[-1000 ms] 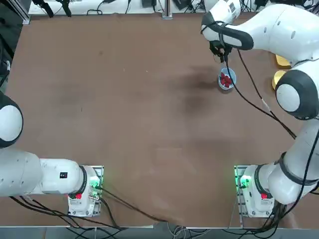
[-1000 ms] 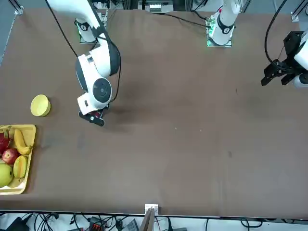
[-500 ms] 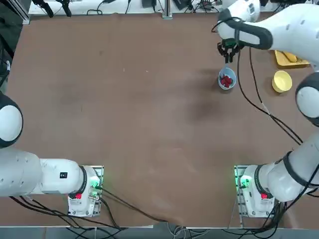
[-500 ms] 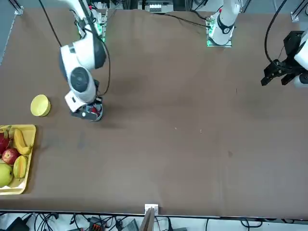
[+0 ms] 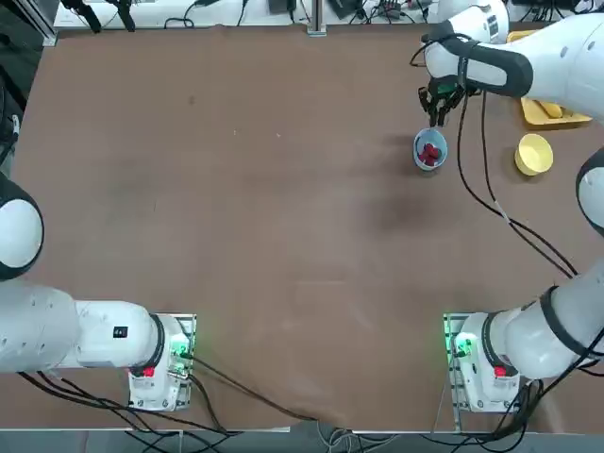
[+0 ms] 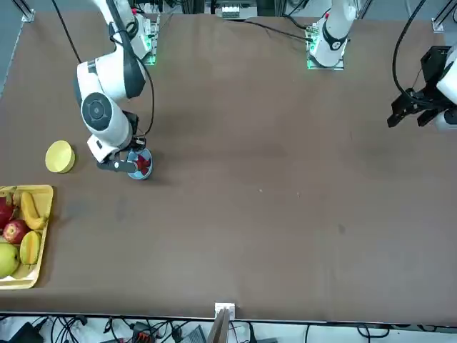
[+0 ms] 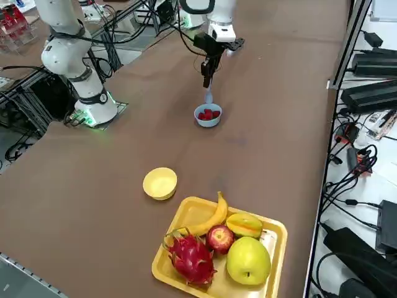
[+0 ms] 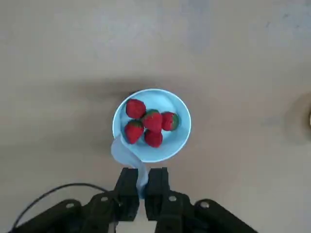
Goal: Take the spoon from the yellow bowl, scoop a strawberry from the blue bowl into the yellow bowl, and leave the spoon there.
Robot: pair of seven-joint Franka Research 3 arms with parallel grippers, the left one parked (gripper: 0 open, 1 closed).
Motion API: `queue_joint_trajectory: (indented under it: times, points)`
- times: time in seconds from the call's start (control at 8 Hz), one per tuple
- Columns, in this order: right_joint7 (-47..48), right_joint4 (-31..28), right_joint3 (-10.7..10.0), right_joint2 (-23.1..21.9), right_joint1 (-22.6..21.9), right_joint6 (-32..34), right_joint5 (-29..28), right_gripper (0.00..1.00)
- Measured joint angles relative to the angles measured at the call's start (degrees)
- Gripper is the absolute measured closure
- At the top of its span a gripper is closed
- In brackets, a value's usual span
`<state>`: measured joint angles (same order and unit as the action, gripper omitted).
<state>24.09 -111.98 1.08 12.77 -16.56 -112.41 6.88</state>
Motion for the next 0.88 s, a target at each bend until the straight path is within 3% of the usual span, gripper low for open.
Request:
queue_joint_trajectory:
  times: [0.88]
  points:
    - [-2.2, -2.6, -0.1, 0.0, 2.1, -5.8, -2.8, 0.89]
